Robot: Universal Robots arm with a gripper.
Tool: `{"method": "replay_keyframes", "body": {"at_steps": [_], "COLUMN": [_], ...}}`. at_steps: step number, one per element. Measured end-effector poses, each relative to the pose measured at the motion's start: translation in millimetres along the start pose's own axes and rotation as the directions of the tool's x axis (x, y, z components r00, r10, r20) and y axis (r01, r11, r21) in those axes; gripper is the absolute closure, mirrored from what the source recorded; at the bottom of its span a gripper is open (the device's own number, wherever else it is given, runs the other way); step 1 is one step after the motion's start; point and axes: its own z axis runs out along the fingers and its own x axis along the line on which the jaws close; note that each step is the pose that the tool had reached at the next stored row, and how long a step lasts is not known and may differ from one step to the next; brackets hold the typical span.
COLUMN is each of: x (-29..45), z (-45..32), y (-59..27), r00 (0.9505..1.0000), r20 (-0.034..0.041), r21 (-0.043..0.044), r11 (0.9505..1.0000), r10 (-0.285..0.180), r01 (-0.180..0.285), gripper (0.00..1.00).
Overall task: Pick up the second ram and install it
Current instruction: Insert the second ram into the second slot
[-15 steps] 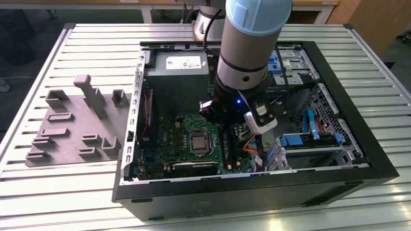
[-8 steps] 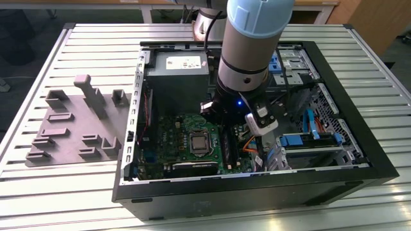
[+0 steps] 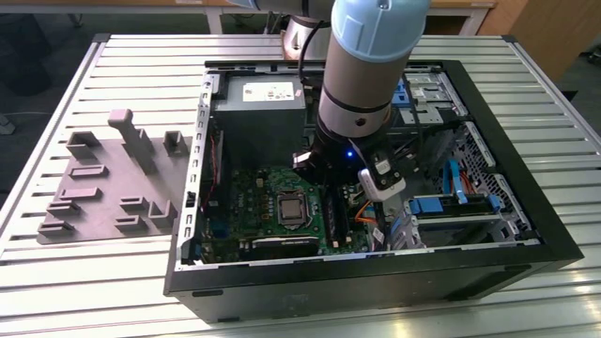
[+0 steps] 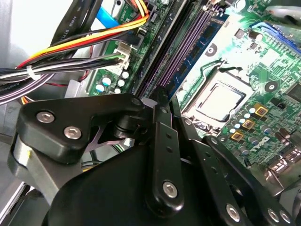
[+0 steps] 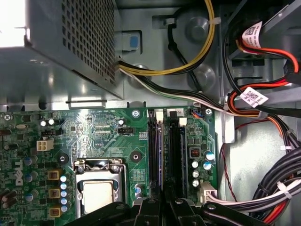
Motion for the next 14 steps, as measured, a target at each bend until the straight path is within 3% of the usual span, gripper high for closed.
{"method": "replay_keyframes", "body": {"at_steps": [14], "x": [0.1], "z": [2.1], "y": [-1.0], "r00": [1.0], "r20": [-0.0002], "r21": [0.0001], "r11": [1.0], "r10": [-0.006], "r01": [0.006], "gripper": [0.86]}}
